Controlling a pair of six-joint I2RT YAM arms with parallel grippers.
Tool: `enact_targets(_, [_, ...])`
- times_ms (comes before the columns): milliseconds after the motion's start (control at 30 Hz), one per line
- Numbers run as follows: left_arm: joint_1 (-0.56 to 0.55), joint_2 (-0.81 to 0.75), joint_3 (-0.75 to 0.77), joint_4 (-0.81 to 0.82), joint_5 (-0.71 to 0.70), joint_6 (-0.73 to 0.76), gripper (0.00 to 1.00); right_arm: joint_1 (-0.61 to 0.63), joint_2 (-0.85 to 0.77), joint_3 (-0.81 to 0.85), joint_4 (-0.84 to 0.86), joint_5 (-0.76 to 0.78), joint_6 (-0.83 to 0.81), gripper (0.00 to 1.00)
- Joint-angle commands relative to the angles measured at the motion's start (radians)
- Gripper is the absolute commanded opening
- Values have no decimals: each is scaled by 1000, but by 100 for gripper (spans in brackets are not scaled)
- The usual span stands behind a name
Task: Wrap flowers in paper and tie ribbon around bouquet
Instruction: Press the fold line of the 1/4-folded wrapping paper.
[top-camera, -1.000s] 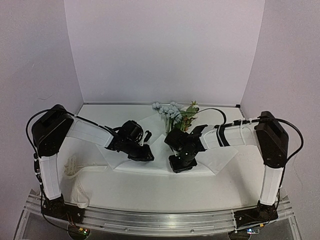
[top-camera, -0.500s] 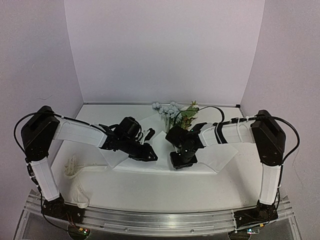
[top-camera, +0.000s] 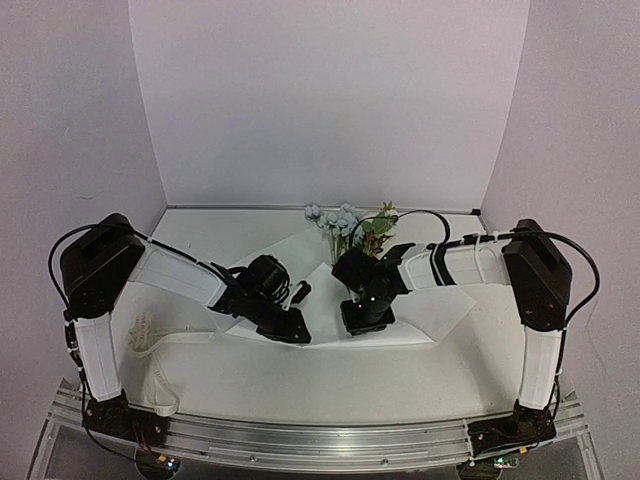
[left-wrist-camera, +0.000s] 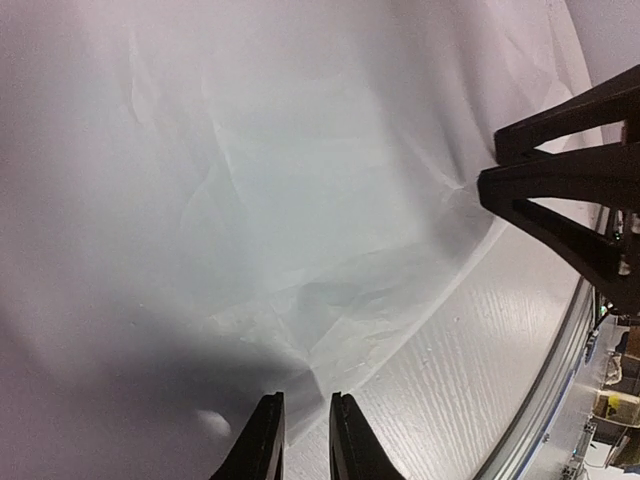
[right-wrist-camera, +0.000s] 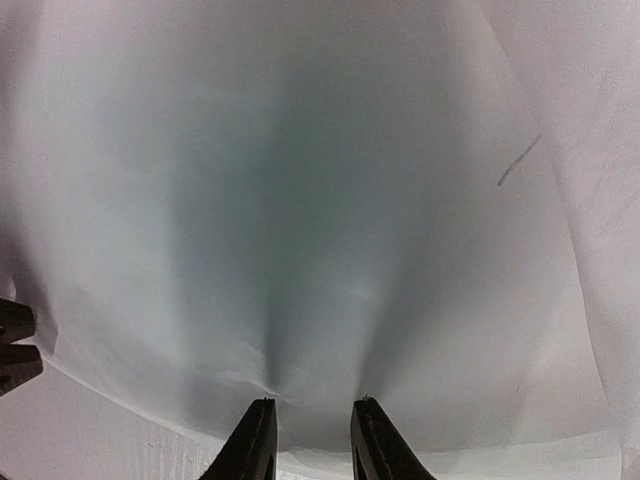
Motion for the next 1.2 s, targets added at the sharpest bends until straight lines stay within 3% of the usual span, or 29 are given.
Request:
enact_targets(0, [4, 32, 50, -6, -46, 16, 17, -4, -73, 9, 2, 13, -29, 31])
enact_targets(233, [6, 53, 74, -9, -47, 13, 17, 44, -135, -40, 5, -6, -115, 44])
enact_targets(533, [9, 55, 64, -10, -43, 7, 16, 72, -37, 1, 0, -4, -111, 28])
enact_targets(833, [17, 44, 48, -11, -42, 11, 16, 69, 0, -11, 0, 113, -41, 25])
enact_targets(1167, [27, 29, 16, -5, -42, 3, 15, 46, -35, -114, -3, 141, 66, 23])
